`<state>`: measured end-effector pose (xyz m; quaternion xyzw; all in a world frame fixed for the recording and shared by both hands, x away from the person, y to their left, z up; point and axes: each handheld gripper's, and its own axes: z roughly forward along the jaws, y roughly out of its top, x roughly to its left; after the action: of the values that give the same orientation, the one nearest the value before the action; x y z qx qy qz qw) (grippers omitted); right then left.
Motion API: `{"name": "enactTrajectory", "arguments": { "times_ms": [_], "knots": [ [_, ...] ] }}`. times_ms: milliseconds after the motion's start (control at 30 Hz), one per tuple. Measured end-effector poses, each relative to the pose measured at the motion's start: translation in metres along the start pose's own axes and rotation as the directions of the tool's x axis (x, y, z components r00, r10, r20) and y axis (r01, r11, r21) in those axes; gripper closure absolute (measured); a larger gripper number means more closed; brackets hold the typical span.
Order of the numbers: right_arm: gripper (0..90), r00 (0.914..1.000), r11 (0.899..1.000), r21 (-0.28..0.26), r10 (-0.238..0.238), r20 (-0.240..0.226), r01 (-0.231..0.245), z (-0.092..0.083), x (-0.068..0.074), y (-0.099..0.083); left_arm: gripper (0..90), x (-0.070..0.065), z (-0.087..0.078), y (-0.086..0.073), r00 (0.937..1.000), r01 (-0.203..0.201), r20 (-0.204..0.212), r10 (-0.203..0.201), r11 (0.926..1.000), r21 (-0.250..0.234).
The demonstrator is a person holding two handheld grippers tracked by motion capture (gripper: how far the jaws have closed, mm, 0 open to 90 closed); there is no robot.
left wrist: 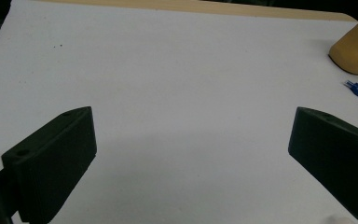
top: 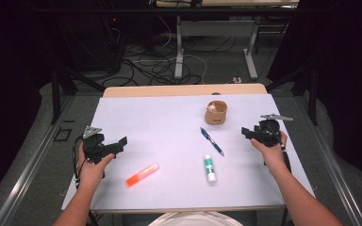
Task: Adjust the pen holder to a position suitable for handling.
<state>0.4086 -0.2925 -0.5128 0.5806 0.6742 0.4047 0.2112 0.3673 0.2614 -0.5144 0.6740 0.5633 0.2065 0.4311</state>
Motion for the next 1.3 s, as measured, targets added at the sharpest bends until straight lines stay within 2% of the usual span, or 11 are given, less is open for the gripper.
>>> {"name": "enactTrajectory", "arguments": {
  "times_ms": [100,200,367,533,567,767,800,967,1100,1200,1300],
  "knots": [
    [39.5,1.0000,1.000,0.010,-0.002,0.001,0.002,0.004,0.004,0.014,1.6,0.002,-0.002,0.000,0.9999,0.009,-0.009,-0.009,0.9999,-0.005],
    [40.5,0.9993,0.999,0.003,-0.038,-0.002,0.038,0.010,0.012,0.033,2.2,0.003,-0.003,-0.001,0.9999,0.006,-0.013,-0.006,1.0000,-0.004],
    [41.2,0.9972,0.997,0.020,-0.075,-0.004,0.075,0.016,0.022,0.051,2.3,0.002,-0.002,-0.002,0.9999,-0.002,-0.014,0.002,1.0000,0.002],
    [43.5,0.9963,0.996,0.032,-0.086,0.007,0.085,0.024,0.030,0.072,2.3,0.001,-0.002,-0.002,1.0000,-0.008,-0.004,0.008,1.0000,0.000],
    [44.6,0.9957,0.995,0.049,-0.090,0.023,0.089,0.027,0.032,0.079,2.3,0.001,-0.002,-0.002,0.9999,-0.010,-0.002,0.010,0.9999,-0.002],
    [47.4,0.9972,0.996,0.067,-0.067,0.031,0.065,0.037,0.036,0.093,2.3,0.001,-0.002,-0.002,0.9999,-0.015,0.002,0.015,0.9999,0.002],
    [48.2,0.9982,0.996,0.076,-0.052,0.030,0.050,0.039,0.036,0.095,2.3,0.001,-0.001,-0.002,0.9999,-0.014,0.003,0.014,0.9999,0.002],
    [48.9,0.9983,0.994,0.101,-0.039,0.044,0.034,0.055,0.038,0.103,2.8,0.001,-0.001,-0.002,0.9999,-0.015,0.006,0.015,0.9999,0.005],
    [49.9,0.9980,0.992,0.124,-0.030,0.056,0.023,0.067,0.037,0.104,3.0,0.001,0.000,-0.002,0.9999,-0.014,0.007,0.014,0.9999,0.006],
    [50.1,0.9988,0.991,0.135,-0.006,0.049,0.000,0.076,0.038,0.103,3.0,0.001,0.001,-0.002,0.9999,-0.015,0.005,0.015,0.9999,0.008],
    [50.3,0.9985,0.989,0.147,-0.017,0.052,0.009,0.082,0.039,0.101,3.1,0.001,0.001,-0.002,0.9999,-0.014,0.007,0.014,0.9999,0.010]
  ]
}}
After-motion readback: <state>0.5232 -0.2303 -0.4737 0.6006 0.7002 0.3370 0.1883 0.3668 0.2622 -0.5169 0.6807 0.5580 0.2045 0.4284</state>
